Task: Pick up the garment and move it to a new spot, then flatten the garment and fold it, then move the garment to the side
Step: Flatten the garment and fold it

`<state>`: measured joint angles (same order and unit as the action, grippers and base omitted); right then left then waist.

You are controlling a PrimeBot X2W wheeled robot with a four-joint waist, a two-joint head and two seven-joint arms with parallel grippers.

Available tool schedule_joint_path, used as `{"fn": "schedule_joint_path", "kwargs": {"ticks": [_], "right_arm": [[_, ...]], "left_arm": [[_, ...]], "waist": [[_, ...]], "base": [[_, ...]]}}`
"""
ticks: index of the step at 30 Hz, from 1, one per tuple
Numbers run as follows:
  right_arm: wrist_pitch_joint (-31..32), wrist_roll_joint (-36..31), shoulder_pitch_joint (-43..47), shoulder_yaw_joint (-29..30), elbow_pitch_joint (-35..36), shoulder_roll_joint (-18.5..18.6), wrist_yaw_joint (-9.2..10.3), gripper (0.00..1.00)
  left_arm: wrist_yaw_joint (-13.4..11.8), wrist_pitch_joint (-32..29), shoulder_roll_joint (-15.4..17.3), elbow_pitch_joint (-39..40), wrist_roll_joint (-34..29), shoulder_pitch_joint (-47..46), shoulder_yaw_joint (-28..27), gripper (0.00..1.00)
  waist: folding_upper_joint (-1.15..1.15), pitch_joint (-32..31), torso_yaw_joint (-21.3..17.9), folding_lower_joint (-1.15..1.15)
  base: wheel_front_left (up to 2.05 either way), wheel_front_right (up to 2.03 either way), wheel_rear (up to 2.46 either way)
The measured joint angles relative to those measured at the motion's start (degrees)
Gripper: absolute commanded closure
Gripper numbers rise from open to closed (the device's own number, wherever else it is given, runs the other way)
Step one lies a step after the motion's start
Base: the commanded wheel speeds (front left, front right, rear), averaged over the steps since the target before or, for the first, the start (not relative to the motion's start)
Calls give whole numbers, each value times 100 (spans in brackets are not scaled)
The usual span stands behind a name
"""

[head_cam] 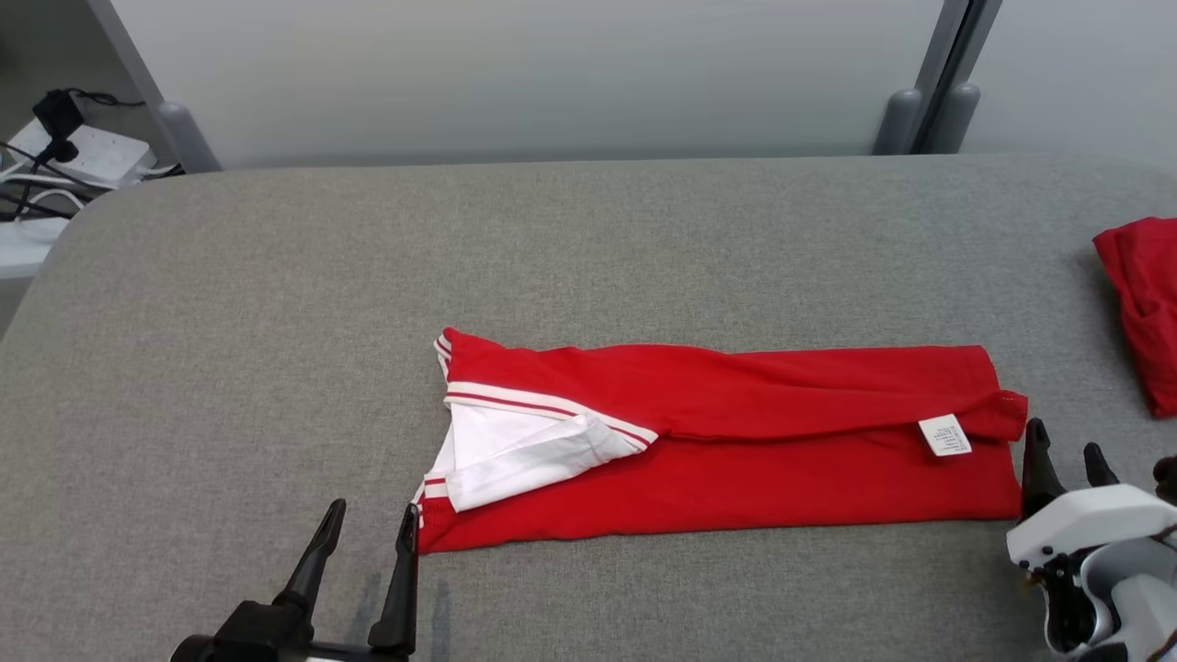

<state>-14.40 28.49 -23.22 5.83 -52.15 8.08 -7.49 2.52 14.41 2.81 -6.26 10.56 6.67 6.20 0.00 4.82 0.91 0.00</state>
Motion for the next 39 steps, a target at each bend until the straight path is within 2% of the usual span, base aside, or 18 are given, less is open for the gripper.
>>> {"fn": "schedule_joint_path", "kwargs": {"ticks": [10,15,16,18,27,36,39], "right_arm": [[65,614,-899,-207,-1159,78,0,0],[211,769,-1106,-437,-1382,118,0,2],[248,798,-1141,-482,-1405,118,0,43],[346,848,-1154,-628,-1441,112,0,100],[308,1121,-1101,-989,-1428,152,-1,100],[130,1415,-878,-1291,-928,775,-1,100],[118,1718,-817,-1422,-567,823,-1,100]], "left_arm": [[3,0,-4,20,-16,-337,75,0],[44,0,-4,4,-16,-370,68,0],[44,0,-4,-3,-16,-372,66,0],[44,0,-5,-9,-16,-378,64,0],[44,0,-5,-27,-13,-381,55,0],[45,0,-5,-40,5,-354,54,0],[46,0,-5,-44,5,-353,55,0]], "waist": [[0,491,199,0],[0,592,259,0],[0,590,260,0],[0,566,260,0],[0,350,235,0],[0,171,215,0],[0,141,206,0]], "base": [[0,0,0],[0,0,0],[0,0,0],[0,0,0],[0,0,0],[0,0,0],[0,0,0]]}}
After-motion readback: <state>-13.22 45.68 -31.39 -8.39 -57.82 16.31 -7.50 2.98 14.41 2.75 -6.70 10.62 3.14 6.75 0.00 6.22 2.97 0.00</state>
